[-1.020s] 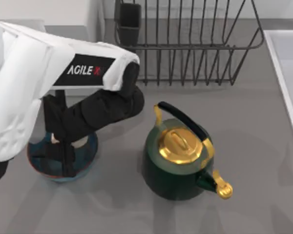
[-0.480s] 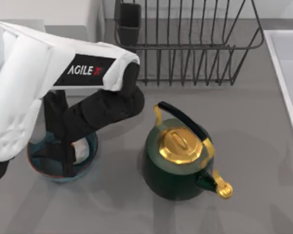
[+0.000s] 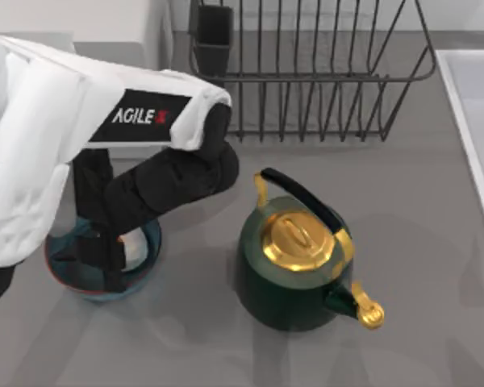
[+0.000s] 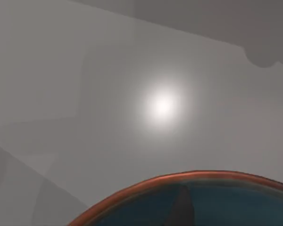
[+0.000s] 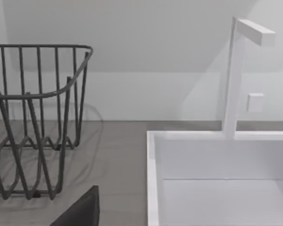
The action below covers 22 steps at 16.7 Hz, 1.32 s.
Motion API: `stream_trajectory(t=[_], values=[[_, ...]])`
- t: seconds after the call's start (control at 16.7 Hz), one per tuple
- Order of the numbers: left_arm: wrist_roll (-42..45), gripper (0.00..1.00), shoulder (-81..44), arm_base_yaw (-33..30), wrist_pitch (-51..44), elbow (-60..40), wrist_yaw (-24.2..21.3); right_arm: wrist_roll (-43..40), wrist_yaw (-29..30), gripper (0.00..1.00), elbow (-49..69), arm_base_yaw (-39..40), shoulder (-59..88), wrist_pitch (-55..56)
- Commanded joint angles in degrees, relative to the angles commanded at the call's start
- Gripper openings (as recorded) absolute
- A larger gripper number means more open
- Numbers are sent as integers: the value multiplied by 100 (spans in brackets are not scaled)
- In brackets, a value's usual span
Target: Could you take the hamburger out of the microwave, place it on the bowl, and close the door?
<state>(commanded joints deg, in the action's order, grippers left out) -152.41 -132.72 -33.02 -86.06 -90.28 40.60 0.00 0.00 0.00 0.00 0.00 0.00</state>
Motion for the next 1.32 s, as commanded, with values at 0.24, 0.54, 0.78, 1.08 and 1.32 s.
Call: stream_trajectory(t=[0.24,0.54,0.78,1.08,1.32], values=[[346,100,328,116,176,308,-160,0,0,100,0,0,0,0],[2102,100,1997,618,1048,1663,-840,0,0,100,0,0,0,0],[4566,100,4246,1203,2278,3252,-1610,0,0,100,0,0,0,0],[8651,100,7587,1999,4269,5446,-2610,0,0,100,0,0,0,0],[11673,100,10107,2572,5954,7027,-3286,0,0,100,0,0,0,0]])
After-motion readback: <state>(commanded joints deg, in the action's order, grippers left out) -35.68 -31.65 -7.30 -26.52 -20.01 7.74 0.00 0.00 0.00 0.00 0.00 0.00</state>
